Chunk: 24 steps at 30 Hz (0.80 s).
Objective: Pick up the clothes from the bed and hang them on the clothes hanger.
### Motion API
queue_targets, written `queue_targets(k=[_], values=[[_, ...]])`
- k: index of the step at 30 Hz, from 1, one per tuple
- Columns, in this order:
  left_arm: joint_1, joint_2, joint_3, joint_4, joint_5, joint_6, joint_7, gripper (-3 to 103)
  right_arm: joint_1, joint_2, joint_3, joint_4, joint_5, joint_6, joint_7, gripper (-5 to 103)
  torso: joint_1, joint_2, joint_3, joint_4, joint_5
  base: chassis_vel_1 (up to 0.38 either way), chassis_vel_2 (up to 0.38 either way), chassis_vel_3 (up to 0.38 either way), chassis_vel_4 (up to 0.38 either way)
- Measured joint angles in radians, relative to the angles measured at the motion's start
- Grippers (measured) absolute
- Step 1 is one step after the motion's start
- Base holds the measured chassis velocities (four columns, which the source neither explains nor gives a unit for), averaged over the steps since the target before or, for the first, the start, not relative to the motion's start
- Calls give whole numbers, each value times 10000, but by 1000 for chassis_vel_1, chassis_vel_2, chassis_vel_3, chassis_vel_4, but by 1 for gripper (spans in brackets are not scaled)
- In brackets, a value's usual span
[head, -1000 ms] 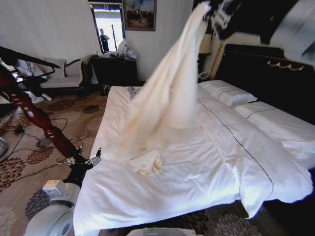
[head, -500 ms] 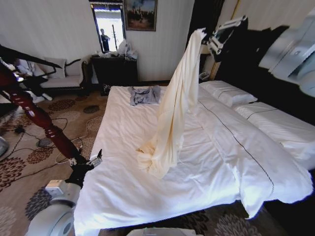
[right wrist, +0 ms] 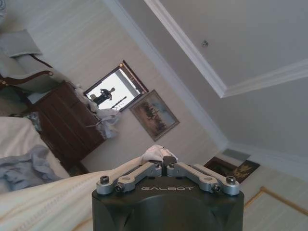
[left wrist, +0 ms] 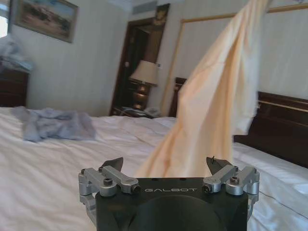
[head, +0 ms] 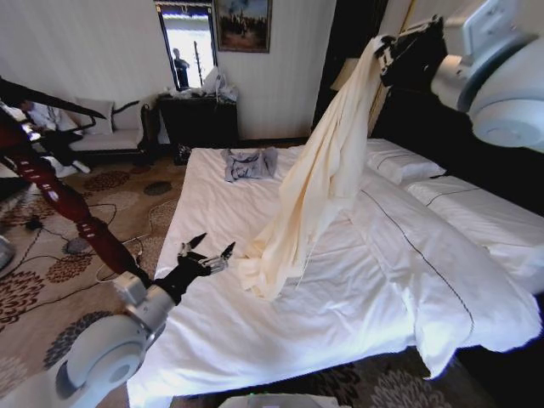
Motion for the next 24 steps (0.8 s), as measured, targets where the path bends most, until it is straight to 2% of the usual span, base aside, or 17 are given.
queue_targets(k=[4,9,12,13,15,19,22,23,24], values=[[-62,-65,88,9,432,12,112,97,-59,249,-124,789,471,-71,130,0,1,0,1,5,1,0,0,0,0],[-741,-88,714,14,29,94,-40,97,-217,153,-136,1042,552,-90,291,0,-1,0,0,5,3,0,0,0,0],[-1897,10,1079,16,-1396,235,-215,98,-234,-175,-35,989,652,-74,338,0,0,-1,1,-2,-4,0,0,0,0],[-1897,10,1079,16,-1396,235,-215,98,-234,-175,-35,989,652,-74,338,0,0,-1,1,-2,-4,0,0,0,0],[-2223,392,957,18,-2000,277,-5,98,-190,-373,24,995,804,-40,372,0,1,-1,2,4,-1,0,0,0,0],[-2655,872,1079,18,-1746,185,310,97,-187,-515,96,1143,947,24,489,0,0,1,0,4,1,0,0,0,0],[-3737,926,2080,23,-1288,75,419,95,-192,-521,94,1210,994,37,558,0,-1,1,0,4,-2,0,0,0,0],[-3737,926,2080,23,-1288,75,419,95,-192,-521,94,1210,994,37,558,0,-1,1,0,4,-2,0,0,0,0],[-4328,840,2685,24,-1242,69,421,93,-190,-511,62,1210,995,39,570,0,0,1,1,3,-1,0,0,0,0]])
